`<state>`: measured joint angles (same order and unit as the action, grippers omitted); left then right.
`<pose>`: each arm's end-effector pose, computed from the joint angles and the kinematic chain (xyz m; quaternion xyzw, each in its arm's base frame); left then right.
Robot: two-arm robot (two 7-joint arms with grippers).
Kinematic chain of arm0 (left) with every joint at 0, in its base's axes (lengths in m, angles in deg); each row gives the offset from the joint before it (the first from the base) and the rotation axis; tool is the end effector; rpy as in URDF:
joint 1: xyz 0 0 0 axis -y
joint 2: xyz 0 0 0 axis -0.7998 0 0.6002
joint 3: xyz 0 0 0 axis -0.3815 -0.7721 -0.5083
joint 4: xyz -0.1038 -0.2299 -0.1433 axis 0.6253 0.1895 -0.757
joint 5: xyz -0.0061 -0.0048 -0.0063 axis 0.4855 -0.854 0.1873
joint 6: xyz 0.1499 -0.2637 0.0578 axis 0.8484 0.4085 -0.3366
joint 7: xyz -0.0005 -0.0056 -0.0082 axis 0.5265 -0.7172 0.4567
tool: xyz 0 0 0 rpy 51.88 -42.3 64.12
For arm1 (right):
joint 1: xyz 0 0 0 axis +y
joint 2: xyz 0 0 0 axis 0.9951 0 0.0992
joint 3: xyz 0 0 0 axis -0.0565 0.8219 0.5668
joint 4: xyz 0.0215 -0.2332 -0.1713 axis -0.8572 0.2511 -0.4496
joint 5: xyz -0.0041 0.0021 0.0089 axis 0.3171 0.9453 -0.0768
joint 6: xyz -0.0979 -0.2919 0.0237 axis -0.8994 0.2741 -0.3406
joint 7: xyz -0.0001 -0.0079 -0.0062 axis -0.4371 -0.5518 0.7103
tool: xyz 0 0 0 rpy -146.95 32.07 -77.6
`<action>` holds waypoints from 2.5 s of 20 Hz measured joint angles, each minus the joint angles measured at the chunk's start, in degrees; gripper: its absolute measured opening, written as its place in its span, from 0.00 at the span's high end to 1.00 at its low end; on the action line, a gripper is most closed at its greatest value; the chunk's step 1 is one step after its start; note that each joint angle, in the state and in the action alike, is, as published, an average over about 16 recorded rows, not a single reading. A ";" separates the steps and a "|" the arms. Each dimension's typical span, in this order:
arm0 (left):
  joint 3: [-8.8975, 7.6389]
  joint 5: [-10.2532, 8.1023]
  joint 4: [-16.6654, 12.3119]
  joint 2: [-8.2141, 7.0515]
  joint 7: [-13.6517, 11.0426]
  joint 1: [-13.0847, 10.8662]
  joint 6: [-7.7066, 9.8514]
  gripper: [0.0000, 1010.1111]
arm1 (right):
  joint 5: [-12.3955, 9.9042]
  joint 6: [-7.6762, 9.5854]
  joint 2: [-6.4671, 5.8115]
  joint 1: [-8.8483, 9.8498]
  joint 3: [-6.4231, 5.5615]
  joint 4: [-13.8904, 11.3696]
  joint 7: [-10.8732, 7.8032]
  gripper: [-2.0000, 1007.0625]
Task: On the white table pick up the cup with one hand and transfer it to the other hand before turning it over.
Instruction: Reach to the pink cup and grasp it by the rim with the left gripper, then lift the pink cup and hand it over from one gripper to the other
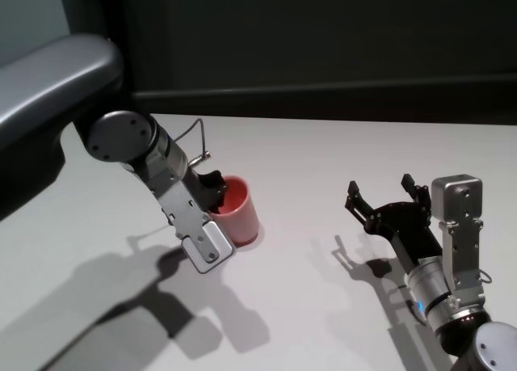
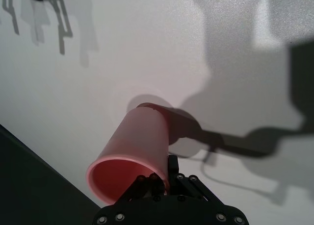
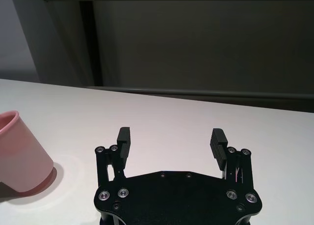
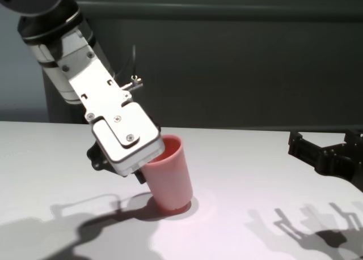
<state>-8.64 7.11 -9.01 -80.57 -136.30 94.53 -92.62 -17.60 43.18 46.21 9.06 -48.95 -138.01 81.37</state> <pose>0.4653 -0.0630 -0.1320 0.5663 -0.5041 -0.2075 0.6182 0.3003 0.0395 -0.3070 0.0184 0.0178 -0.6312 0.7752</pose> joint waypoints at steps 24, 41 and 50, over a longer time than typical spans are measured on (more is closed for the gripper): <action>-4.54 -11.18 -0.41 -2.37 2.30 -1.55 2.92 0.95 | 0.00 0.00 0.00 0.00 0.00 0.00 0.00 0.01; -17.47 -35.24 0.90 -3.09 11.95 -7.85 9.19 0.95 | 0.00 0.00 0.00 0.00 0.00 0.00 0.00 0.00; -22.29 -44.83 0.70 -1.73 15.56 -11.61 11.95 0.95 | 0.00 0.00 0.00 0.00 0.00 0.00 0.00 0.00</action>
<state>-30.93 -37.72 -8.31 -82.30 -120.73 82.92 -80.67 -17.60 43.18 46.21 9.06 -48.95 -138.01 81.37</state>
